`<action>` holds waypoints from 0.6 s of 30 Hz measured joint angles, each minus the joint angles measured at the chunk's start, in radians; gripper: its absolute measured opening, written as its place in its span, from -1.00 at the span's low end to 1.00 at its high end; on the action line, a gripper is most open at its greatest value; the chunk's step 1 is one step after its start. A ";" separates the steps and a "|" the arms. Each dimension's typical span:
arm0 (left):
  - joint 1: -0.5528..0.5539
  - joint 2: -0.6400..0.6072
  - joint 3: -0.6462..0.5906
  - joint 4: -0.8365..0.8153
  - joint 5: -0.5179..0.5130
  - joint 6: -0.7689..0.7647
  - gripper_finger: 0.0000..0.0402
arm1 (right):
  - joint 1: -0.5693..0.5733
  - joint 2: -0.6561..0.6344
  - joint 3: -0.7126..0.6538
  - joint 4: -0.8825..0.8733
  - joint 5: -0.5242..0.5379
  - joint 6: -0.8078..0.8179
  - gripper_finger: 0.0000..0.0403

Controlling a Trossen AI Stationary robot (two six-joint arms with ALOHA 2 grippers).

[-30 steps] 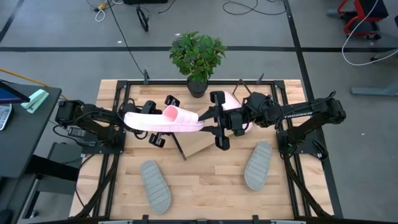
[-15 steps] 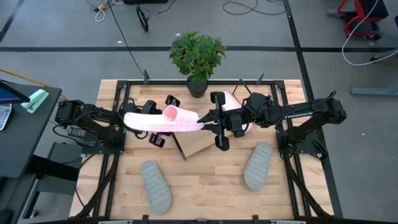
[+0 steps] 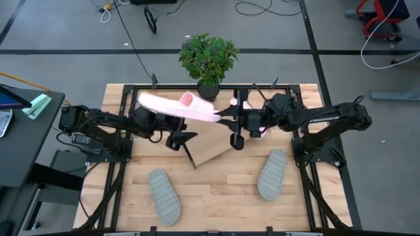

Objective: Pick and place slides into the shelf
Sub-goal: Put the pink slipper on the shelf

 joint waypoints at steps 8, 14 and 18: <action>0.039 0.000 0.000 -0.056 0.001 0.022 0.61 | 0.105 -0.153 0.000 -0.260 0.303 -0.054 -0.79; 0.042 -0.057 -0.003 -0.167 0.004 0.104 0.56 | 0.244 -0.210 0.000 -0.465 0.587 -0.010 -0.79; 0.042 -0.139 -0.004 -0.323 0.005 0.159 0.54 | 0.341 -0.218 0.000 -0.586 0.776 0.084 -0.79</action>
